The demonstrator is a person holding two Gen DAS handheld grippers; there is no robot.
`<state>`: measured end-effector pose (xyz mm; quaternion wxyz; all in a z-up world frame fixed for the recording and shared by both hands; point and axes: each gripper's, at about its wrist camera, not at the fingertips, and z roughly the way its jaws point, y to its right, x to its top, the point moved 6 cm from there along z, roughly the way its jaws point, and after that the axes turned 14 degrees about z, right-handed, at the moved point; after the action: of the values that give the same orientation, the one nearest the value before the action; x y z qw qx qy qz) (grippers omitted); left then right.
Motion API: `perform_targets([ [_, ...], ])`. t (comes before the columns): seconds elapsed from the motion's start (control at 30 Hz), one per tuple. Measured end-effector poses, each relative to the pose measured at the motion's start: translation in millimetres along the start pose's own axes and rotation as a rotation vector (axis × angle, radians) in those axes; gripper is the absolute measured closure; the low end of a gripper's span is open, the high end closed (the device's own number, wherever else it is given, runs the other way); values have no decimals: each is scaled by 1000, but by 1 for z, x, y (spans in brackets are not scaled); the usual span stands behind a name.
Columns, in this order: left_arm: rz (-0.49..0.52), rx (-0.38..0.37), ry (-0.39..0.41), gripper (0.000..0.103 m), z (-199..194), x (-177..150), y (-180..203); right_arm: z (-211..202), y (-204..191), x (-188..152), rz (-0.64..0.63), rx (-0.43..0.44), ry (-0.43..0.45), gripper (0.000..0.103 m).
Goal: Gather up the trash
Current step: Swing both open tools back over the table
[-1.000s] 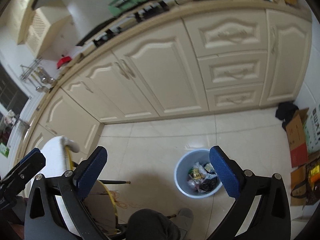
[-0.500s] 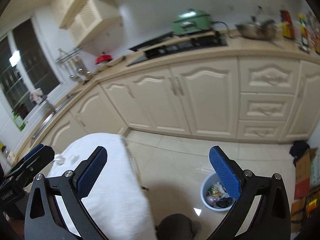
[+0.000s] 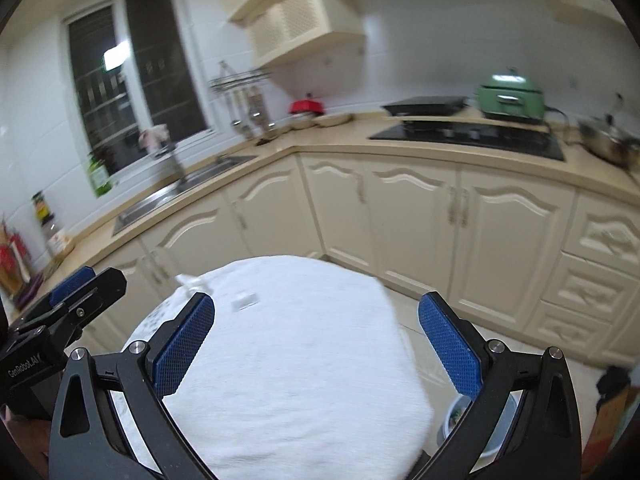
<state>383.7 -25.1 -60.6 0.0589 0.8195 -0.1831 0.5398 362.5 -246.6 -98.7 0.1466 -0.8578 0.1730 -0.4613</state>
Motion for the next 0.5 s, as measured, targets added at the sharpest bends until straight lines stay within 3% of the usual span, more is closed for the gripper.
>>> perform_targets([
  [0.27, -89, 123, -73, 1, -23, -49, -41, 39, -53, -22, -97, 51, -81, 0],
  [0.5, -142, 179, -159, 1, 1, -66, -63, 107, -78, -44, -171, 46, -192, 0],
])
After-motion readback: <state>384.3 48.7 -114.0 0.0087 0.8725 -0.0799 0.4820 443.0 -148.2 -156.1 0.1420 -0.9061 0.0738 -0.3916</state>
